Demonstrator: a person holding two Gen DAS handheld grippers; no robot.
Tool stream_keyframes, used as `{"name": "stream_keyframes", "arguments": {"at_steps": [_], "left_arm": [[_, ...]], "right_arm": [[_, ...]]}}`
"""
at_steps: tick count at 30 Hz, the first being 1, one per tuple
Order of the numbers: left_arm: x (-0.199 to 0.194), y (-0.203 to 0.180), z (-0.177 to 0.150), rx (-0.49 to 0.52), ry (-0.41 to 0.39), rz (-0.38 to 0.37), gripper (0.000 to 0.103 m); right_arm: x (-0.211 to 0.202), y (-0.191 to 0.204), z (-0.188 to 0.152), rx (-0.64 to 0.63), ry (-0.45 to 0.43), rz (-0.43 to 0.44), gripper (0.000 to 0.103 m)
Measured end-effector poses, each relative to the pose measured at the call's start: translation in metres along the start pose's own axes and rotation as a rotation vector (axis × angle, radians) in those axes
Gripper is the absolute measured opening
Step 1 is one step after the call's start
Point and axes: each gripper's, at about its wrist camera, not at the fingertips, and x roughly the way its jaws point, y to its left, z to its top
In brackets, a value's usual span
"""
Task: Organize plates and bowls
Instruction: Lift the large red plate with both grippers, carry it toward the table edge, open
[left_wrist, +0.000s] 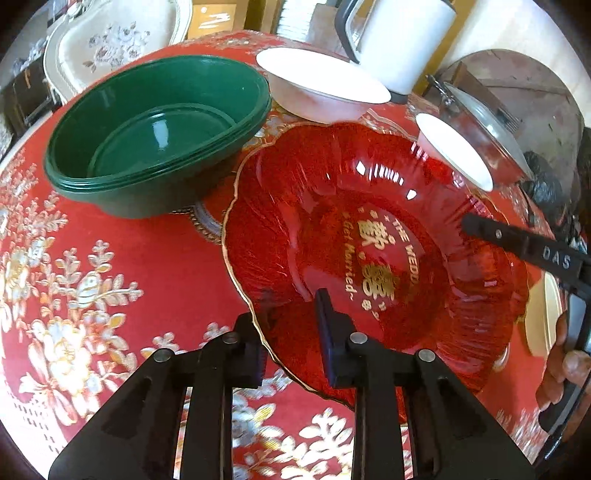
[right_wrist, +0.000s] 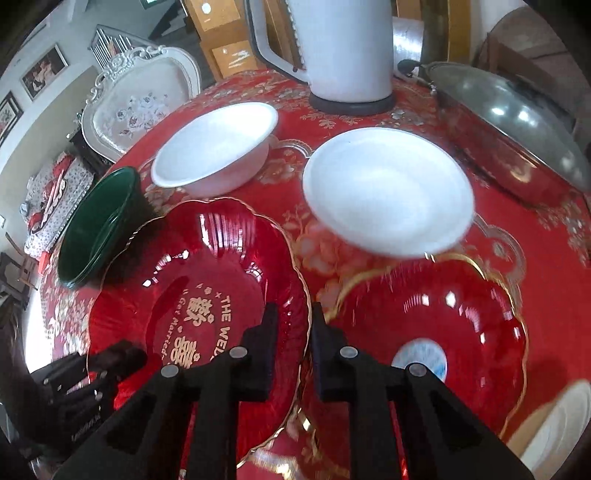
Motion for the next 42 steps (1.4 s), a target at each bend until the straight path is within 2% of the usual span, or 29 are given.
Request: {"name": "stream_keyframes", "arguments": {"at_steps": [9,18,24,33,42], "left_arm": [[-0.026,0.020,-0.023,0.063,-0.011,-0.001,0.019],[-0.074,0.052,-0.036,0.066,-0.097,0.009,0.020],[-0.103,0.081,-0.048,0.057,-0.145,0.028,0.020],[-0.124,0.143,-0.077,-0.014,-0.146,0.094,0.020],[-0.116,0.207,-0.093,-0.125,-0.107,0.152,0.020]], "right_arm": [[-0.020,0.022,-0.045,-0.006,-0.040,0.008,0.015],[-0.040,0.060,-0.078,-0.038,-0.096,0.013,0.015],[-0.050,0.094,-0.089,-0.087,-0.118,0.031,0.016],[-0.034,0.153,-0.097,-0.160,-0.091,0.086,0.018],[0.008,0.204,-0.091,-0.195,-0.039,0.164,0.019]]}}
